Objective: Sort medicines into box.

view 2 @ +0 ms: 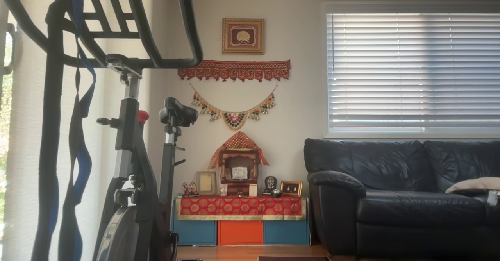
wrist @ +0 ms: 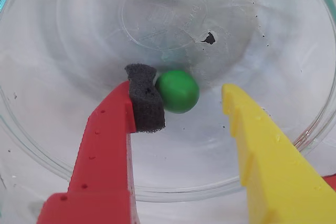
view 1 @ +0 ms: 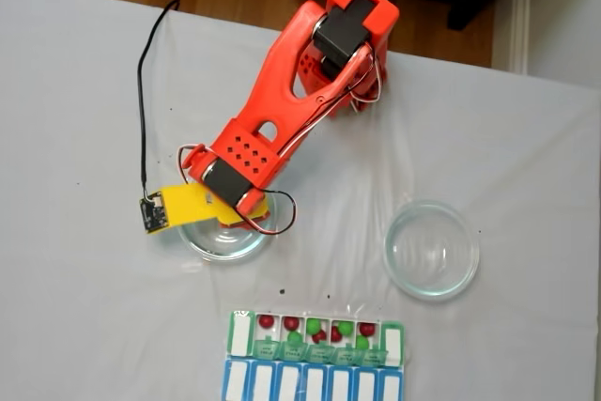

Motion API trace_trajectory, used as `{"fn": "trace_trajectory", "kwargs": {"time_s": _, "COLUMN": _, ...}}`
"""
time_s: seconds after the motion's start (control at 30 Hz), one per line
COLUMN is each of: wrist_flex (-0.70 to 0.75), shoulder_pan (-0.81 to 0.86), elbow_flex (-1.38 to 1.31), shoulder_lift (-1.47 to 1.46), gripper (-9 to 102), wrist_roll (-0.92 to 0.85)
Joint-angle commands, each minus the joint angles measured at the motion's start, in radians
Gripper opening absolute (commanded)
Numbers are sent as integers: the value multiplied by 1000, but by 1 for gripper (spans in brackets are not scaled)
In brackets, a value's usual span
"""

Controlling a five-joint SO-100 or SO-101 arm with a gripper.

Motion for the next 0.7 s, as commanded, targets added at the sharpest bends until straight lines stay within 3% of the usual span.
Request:
{"fn": "trace_trajectory", "kwargs": {"time_s": 0.0, "wrist_flex": 6, "shoulder_pan": -15, "elbow_flex": 8, "shoulder_lift": 31, "gripper": 22, "wrist_roll": 9}}
{"fn": "trace_trajectory", "kwargs": {"time_s": 0.67, "wrist_flex": 0, "shoulder_pan": -29, "elbow_flex": -2, "shoulder_lift": -2, "gripper": 18, "wrist_roll": 17}}
